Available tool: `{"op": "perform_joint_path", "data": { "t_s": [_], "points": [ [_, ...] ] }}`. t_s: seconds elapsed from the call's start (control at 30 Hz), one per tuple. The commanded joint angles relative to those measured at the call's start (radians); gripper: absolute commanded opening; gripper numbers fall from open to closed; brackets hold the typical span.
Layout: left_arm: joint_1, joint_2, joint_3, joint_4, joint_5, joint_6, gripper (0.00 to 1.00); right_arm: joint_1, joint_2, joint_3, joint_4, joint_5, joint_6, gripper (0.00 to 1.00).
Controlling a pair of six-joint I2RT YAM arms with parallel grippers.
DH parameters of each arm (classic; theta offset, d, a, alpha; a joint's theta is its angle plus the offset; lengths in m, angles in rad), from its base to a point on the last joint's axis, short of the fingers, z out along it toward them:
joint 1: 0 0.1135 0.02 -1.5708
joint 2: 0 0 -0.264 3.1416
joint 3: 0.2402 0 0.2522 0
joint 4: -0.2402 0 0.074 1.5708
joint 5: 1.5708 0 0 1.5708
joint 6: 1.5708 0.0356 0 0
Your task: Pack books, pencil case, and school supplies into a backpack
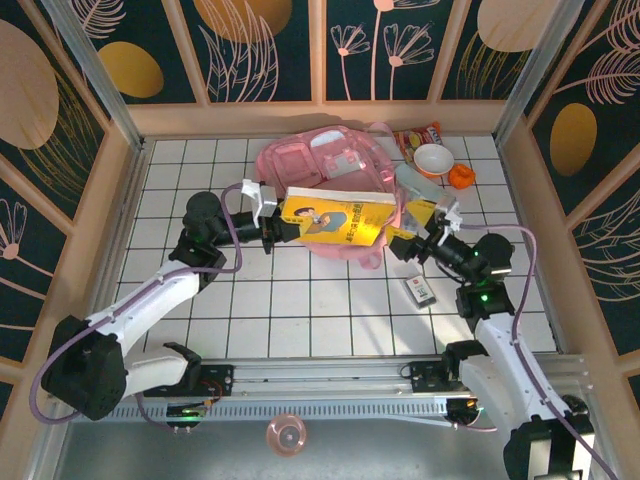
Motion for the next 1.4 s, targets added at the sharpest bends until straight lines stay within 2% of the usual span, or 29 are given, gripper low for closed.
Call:
{"op": "perform_joint_path", "data": {
  "t_s": [0.0,0.13,0.33,0.5,0.6,0.63,0.7,0.73,0.77,0.83,0.9,0.93,1.0,1.1,1.2,1.27,1.37],
  "points": [
    [0.000,0.006,0.057,0.137,0.092,-0.056,0.00,-0.007,0.000,-0.037,0.208,-0.079,0.160,0.81],
    [0.001,0.013,0.057,0.133,0.090,-0.049,0.00,-0.006,0.044,-0.034,0.294,-0.165,0.208,0.81],
    [-0.012,0.051,0.086,0.140,0.155,-0.070,0.00,-0.001,0.128,0.021,0.342,-0.260,0.221,0.83],
    [-0.036,0.073,0.103,0.174,0.151,-0.092,0.00,0.036,0.232,0.067,0.397,-0.361,0.231,0.79],
    [-0.048,0.096,0.112,0.208,0.140,-0.123,0.02,0.065,0.277,0.084,0.411,-0.379,0.227,0.66],
    [-0.053,0.103,0.112,0.231,0.137,-0.142,0.02,0.065,0.289,0.088,0.413,-0.375,0.230,0.58],
    [-0.053,0.117,0.114,0.252,0.119,-0.161,0.05,0.055,0.301,0.093,0.414,-0.370,0.233,0.30],
    [-0.053,0.119,0.116,0.229,0.095,-0.146,0.08,0.043,0.301,0.094,0.415,-0.367,0.235,0.12],
    [-0.053,0.118,0.124,0.179,0.060,-0.111,0.14,0.030,0.298,0.092,0.416,-0.357,0.241,0.00],
    [-0.053,0.117,0.150,0.008,-0.047,0.021,0.38,-0.011,0.277,0.074,0.426,-0.319,0.266,0.00],
    [-0.053,0.120,0.178,-0.142,-0.183,0.151,0.59,-0.064,0.244,0.048,0.438,-0.259,0.302,0.00],
    [-0.053,0.127,0.193,-0.207,-0.257,0.217,0.67,-0.098,0.222,0.032,0.433,-0.220,0.326,0.00],
    [-0.055,0.156,0.212,-0.280,-0.388,0.318,0.73,-0.162,0.178,0.018,0.364,-0.107,0.375,0.00],
    [-0.066,0.250,0.268,-0.374,-0.515,0.466,0.79,-0.245,0.127,0.056,0.104,0.078,0.397,0.00],
    [-0.106,0.394,0.366,-0.488,-0.633,0.602,0.83,-0.265,0.103,0.122,-0.145,0.235,0.362,0.00],
    [-0.132,0.492,0.443,-0.545,-0.688,0.640,0.85,-0.265,0.095,0.144,-0.229,0.291,0.346,0.00],
    [-0.157,0.641,0.544,-0.590,-0.732,0.651,0.86,-0.265,0.081,0.153,-0.271,0.311,0.327,0.00]
  ]
}}
